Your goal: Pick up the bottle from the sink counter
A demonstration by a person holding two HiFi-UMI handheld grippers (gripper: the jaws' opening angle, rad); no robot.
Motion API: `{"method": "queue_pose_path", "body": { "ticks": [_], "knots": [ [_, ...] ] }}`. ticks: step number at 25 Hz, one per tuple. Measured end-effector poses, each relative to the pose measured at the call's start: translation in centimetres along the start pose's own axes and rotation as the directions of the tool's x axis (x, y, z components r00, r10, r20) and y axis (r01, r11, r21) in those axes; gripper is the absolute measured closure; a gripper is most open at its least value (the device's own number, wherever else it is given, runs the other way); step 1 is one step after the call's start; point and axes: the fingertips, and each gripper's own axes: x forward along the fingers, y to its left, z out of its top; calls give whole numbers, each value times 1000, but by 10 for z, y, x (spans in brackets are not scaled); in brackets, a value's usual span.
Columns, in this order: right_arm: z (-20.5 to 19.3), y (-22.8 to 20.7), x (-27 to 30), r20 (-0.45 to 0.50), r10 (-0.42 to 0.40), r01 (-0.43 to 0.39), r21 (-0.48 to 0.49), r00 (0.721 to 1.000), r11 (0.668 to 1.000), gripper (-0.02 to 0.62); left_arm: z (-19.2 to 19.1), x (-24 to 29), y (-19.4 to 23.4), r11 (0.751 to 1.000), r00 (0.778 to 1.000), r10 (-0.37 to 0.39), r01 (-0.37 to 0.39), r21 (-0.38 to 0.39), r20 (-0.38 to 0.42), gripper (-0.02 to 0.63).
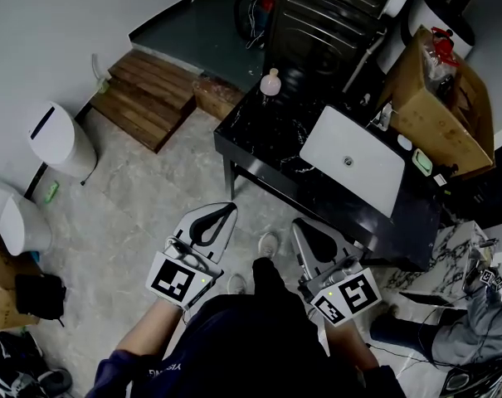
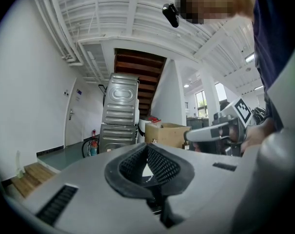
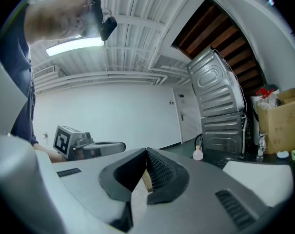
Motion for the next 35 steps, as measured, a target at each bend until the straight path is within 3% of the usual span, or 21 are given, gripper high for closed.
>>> {"method": "queue_pose_path", "body": {
  "ticks": [14,35],
  "knots": [
    [2,-51,40,1,17,-17,24,1000,1000,571,-5,59,24,1000,999,-18,19,21,-33,598],
    [0,-140,104,-50,91,-87,77,995,993,571,-12,158,75,999,997,45,-45,-6,-68,598]
  ]
}}
